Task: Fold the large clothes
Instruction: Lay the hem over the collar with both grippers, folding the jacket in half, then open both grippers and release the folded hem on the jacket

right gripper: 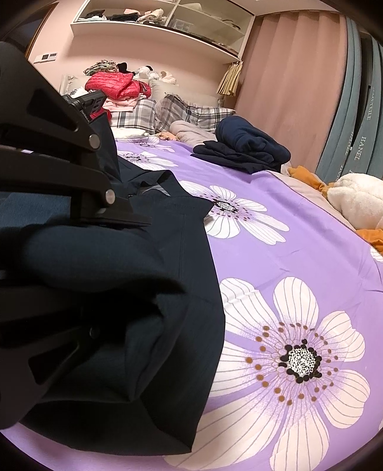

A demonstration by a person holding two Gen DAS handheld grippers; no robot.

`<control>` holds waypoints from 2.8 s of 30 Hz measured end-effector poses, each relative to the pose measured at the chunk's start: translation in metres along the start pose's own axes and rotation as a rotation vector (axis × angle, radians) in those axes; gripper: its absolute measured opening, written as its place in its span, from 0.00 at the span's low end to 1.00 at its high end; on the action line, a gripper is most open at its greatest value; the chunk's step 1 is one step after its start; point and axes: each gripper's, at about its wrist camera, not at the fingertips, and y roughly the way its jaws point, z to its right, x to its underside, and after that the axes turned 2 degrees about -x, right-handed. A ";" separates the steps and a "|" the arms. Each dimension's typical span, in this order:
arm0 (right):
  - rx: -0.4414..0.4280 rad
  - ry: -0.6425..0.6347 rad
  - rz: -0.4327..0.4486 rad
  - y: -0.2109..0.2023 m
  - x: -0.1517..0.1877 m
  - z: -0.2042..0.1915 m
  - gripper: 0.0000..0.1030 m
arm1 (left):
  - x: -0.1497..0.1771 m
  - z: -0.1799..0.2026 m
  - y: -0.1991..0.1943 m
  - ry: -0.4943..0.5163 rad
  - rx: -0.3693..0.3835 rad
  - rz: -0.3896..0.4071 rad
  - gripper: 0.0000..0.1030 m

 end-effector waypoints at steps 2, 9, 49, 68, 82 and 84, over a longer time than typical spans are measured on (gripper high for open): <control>0.001 -0.001 0.000 0.000 0.000 0.000 0.15 | 0.000 0.000 0.000 -0.003 0.000 -0.001 0.04; 0.004 0.001 0.000 0.001 0.001 0.000 0.15 | -0.001 -0.002 0.004 -0.006 -0.006 -0.011 0.04; 0.014 0.032 0.007 0.007 -0.009 -0.004 0.17 | -0.028 -0.020 0.020 -0.156 0.056 -0.099 0.04; -0.095 0.088 0.019 -0.036 -0.010 -0.019 0.44 | -0.031 -0.026 -0.001 -0.287 0.172 -0.083 0.25; -0.153 0.292 0.149 -0.018 -0.045 0.005 0.44 | -0.062 -0.065 0.004 -0.516 0.149 0.012 0.25; -0.137 0.272 0.169 -0.020 -0.048 0.003 0.44 | -0.069 -0.065 -0.003 -0.491 0.106 0.049 0.25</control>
